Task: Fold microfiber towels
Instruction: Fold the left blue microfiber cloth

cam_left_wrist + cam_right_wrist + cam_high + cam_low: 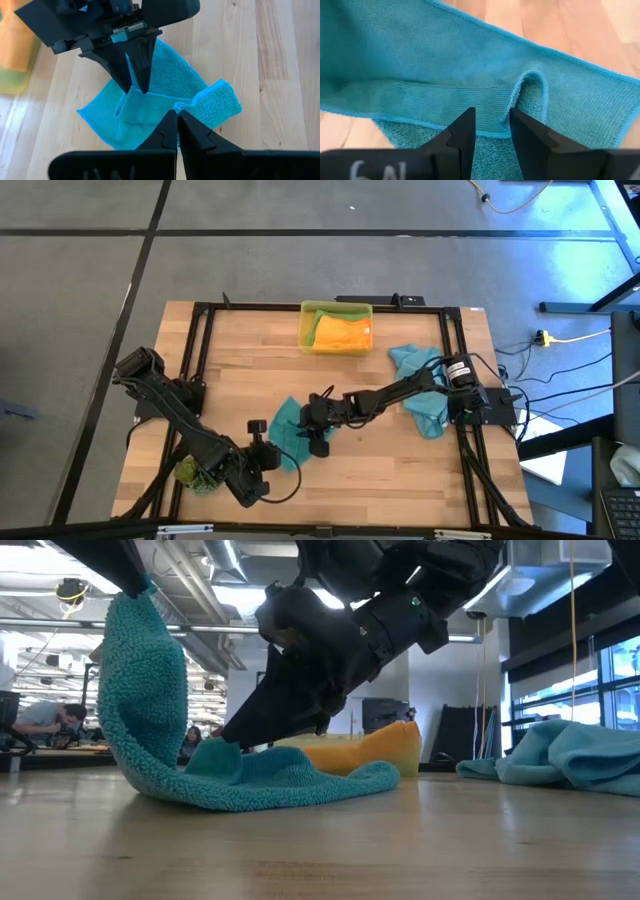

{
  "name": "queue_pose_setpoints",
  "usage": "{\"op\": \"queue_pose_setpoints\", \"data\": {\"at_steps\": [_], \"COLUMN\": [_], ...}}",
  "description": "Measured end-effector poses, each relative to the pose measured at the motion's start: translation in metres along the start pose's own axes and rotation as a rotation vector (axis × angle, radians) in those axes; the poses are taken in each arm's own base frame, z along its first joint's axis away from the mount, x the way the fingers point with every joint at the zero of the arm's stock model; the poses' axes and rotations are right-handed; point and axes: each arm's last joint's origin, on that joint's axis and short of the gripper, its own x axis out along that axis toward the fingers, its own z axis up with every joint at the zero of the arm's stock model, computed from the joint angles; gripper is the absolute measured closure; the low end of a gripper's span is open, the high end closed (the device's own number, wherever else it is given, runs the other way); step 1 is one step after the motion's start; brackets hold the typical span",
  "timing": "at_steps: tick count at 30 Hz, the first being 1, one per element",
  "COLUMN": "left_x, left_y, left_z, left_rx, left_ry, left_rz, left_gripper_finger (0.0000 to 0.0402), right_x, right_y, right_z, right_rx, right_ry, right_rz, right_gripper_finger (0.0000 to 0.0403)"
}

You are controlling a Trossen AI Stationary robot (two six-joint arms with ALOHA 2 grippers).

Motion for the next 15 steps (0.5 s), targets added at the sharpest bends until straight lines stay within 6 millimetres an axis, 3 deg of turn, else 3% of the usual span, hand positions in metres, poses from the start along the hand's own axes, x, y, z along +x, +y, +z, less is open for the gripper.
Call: {"op": "queue_pose_setpoints", "data": {"at_steps": [15], "left_x": [0.0], "left_y": [0.0], "left_z": [0.0], "left_rx": [0.018], "left_ry": [-0.001], "left_rz": [0.0], "left_gripper_finger": [0.0401], "right_x": [-0.0003], "right_y": [-0.0009], "right_z": [0.0021], "right_rx": [-0.013], "right_ry": [0.001], "right_rz": [-0.041], "right_gripper_finger": [0.0281]}}
